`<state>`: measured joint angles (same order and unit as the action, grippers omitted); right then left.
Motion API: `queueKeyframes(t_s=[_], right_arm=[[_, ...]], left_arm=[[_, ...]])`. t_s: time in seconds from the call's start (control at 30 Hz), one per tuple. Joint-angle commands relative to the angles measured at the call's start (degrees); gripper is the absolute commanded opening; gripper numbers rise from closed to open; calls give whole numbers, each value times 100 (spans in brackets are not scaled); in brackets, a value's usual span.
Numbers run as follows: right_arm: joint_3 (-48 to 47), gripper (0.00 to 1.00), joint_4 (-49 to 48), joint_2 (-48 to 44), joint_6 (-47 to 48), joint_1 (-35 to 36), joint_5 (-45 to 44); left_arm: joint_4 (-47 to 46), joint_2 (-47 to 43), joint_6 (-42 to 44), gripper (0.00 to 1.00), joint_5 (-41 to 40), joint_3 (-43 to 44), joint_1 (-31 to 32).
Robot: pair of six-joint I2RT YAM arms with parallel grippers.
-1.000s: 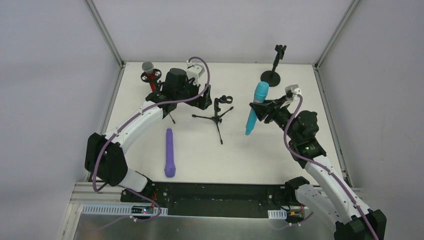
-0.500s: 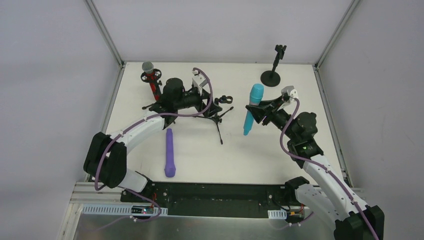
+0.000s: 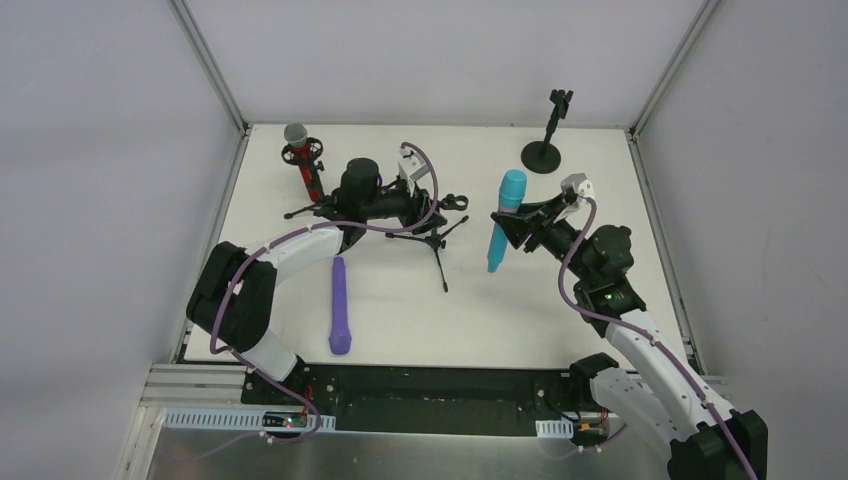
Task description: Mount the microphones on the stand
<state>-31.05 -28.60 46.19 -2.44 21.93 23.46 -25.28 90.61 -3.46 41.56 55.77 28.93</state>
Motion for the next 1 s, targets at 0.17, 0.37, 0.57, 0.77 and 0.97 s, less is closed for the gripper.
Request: queueKeyframes(t_s=[0.17,0.37,0.57,0.77,0.97], right_arm=[[-211,0,-166,-250,32,-10,50],[-486,0,142,-431,-178,-5,236],[-592,0,224,-810,-293,-5,224],[-660,0,328,-1041,-251,-12,104],[-657,0,322,-909,-232,-5,105]], left_arm=[[74,78,234,13,758,451,257],[748,-213,942,6,85,424,755],[942,-473,969,6,-875,320,1216],[1031,-536,1029,7,-1503,156,1628],[1059,-555,1135,31,-1653,160,1683]])
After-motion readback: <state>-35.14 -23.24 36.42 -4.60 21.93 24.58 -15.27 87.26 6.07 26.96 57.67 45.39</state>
